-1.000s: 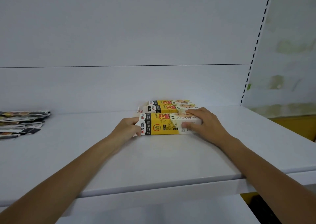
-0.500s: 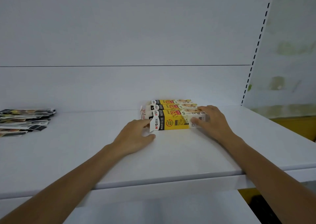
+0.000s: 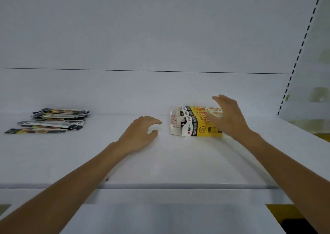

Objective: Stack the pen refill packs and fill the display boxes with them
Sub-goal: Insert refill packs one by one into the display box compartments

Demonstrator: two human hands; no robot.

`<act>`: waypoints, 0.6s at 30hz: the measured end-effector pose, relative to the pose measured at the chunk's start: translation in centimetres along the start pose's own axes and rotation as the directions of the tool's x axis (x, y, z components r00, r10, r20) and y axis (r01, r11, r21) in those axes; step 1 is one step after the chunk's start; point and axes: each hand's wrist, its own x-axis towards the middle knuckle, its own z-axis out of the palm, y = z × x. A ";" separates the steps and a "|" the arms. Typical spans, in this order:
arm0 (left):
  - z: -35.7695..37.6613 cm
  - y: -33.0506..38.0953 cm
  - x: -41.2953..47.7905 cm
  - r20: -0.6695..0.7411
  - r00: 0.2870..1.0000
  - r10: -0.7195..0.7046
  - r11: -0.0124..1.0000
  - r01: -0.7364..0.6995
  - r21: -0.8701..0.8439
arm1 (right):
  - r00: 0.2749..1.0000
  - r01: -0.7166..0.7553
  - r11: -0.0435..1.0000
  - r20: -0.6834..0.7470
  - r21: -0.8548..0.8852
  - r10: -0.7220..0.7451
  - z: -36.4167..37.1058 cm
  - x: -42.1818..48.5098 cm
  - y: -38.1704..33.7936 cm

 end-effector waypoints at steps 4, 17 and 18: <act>-3.6 -4.2 -3.7 -0.083 0.987 -0.134 0.991 0.136 0.014 | 0.957 0.282 0.957 0.058 0.072 -0.286 4.6 1.2 -9.0; -16.2 -20.2 -16.8 -0.220 0.832 -0.510 0.838 0.538 0.093 | 0.803 0.351 0.853 0.345 0.387 -0.486 18.8 2.0 -29.0; -16.9 -21.5 -17.1 -0.216 0.833 -0.510 0.836 0.539 0.101 | 0.786 0.354 0.861 0.383 0.366 -0.485 19.7 2.0 -29.8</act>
